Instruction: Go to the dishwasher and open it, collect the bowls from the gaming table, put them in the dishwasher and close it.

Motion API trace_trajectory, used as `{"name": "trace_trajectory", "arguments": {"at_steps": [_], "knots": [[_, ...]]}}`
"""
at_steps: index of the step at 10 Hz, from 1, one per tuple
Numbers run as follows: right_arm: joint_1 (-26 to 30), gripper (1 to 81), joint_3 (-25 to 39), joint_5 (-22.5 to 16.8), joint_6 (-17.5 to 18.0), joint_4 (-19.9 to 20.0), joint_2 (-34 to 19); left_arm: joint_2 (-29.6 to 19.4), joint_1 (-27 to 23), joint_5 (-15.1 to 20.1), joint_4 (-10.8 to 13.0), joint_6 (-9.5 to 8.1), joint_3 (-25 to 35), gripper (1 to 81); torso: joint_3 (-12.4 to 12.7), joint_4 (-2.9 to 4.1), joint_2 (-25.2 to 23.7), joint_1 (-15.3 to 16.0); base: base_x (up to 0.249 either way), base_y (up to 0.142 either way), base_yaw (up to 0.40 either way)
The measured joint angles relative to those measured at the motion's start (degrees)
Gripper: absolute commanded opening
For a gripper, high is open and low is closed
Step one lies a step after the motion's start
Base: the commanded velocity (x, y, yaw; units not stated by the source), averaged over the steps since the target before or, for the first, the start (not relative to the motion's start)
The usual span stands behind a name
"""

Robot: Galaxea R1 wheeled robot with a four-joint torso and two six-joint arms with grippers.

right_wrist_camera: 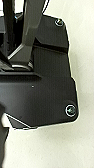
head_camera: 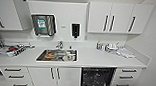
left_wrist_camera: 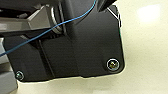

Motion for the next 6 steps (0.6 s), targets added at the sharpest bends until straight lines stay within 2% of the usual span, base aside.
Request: {"name": "trace_trajectory", "arguments": {"at_steps": [3, 6], "knots": [[-0.22, 81.1, 0.0, -0.09, -0.05, -0.04, -0.02, 0.2, 0.38, 0.16, 0.02, 0.0, 0.0, 81.1, 1.29, 0.0, 1.05, -0.78, 0.0, 0.0, 0.0], [-0.27, 81.1, 0.0, 0.05, -0.16, 0.0, 0.02, 0.3, 0.05, 0.0, 0.05, 0.0, -0.02, 81.1, 1.53, 0.0, 6.8, -4.48, 0.0, 0.0, 0.0]]}}
